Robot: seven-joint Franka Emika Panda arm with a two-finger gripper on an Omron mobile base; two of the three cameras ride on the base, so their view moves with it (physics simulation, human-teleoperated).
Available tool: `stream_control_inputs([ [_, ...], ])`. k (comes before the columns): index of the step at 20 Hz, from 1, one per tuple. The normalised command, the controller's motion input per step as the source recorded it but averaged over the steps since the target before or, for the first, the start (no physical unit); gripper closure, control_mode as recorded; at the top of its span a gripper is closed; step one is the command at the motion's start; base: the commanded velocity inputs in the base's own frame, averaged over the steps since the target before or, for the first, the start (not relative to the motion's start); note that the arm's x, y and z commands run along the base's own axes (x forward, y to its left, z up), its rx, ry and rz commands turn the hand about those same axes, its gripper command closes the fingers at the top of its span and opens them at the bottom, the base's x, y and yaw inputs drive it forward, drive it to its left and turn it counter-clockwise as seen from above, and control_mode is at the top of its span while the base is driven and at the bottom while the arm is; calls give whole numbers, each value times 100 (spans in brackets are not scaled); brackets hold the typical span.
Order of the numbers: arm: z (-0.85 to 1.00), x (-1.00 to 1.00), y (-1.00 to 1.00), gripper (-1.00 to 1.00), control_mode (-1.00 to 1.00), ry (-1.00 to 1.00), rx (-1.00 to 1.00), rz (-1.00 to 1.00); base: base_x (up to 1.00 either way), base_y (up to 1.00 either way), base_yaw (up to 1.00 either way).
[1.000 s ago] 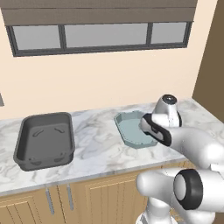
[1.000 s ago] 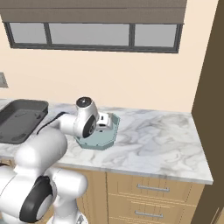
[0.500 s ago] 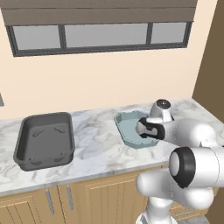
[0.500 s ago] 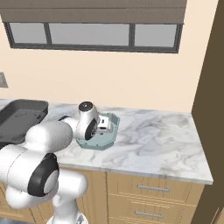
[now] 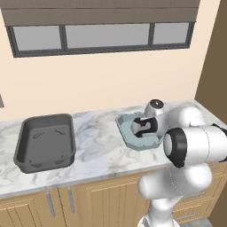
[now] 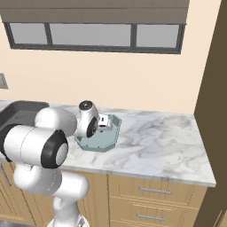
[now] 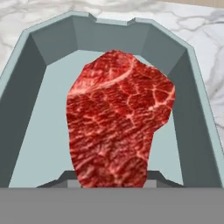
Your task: Place one tomato and one steak in each tupperware on the nearby counter, to pack two identical lunches.
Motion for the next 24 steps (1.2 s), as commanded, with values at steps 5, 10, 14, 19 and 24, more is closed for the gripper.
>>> stream_control_inputs([
  [5,-1,39,0,-100,-100,0,0,0,0,0,0],
  [10,1,1,0,-100,-100,0,0,0,0,0,0],
  [14,24,-43,0,-100,-100,-3,0,0,0,0,0],
  [19,58,-98,-6,-100,-100,-16,-2,2,0,0,0],
  [24,97,-91,-11,-100,-100,-25,-5,5,0,0,0],
])
